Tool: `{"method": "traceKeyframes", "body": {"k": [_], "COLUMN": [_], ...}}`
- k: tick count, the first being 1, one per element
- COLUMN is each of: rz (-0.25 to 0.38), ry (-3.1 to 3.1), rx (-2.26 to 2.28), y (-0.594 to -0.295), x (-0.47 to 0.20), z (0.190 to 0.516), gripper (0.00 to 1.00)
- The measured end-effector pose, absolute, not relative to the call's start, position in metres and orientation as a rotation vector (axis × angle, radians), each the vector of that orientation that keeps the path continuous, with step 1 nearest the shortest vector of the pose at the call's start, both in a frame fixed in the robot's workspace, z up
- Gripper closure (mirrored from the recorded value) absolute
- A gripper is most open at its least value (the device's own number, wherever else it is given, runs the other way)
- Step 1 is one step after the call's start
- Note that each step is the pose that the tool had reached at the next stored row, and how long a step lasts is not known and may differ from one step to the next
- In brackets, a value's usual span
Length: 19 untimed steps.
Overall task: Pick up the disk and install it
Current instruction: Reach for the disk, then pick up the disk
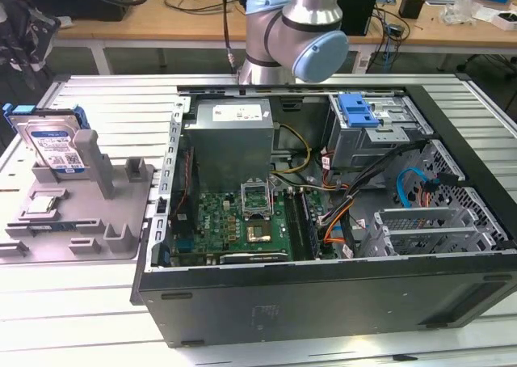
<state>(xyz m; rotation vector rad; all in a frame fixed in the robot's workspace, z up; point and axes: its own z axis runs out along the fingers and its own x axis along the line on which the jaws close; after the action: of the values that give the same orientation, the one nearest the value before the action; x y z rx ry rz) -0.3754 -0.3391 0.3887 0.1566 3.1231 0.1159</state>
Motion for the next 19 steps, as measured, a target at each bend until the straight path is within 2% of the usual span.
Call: {"method": "traceKeyframes", "body": {"k": [5, 19], "rz": [0.116, 0.115], "ry": [3.123, 3.124], "rx": [0.157, 0.157], "y": [-0.32, -0.319], "x": [-0.409, -0.409], "z": [0.386, 0.386], "gripper": [0.89, 0.89]}}
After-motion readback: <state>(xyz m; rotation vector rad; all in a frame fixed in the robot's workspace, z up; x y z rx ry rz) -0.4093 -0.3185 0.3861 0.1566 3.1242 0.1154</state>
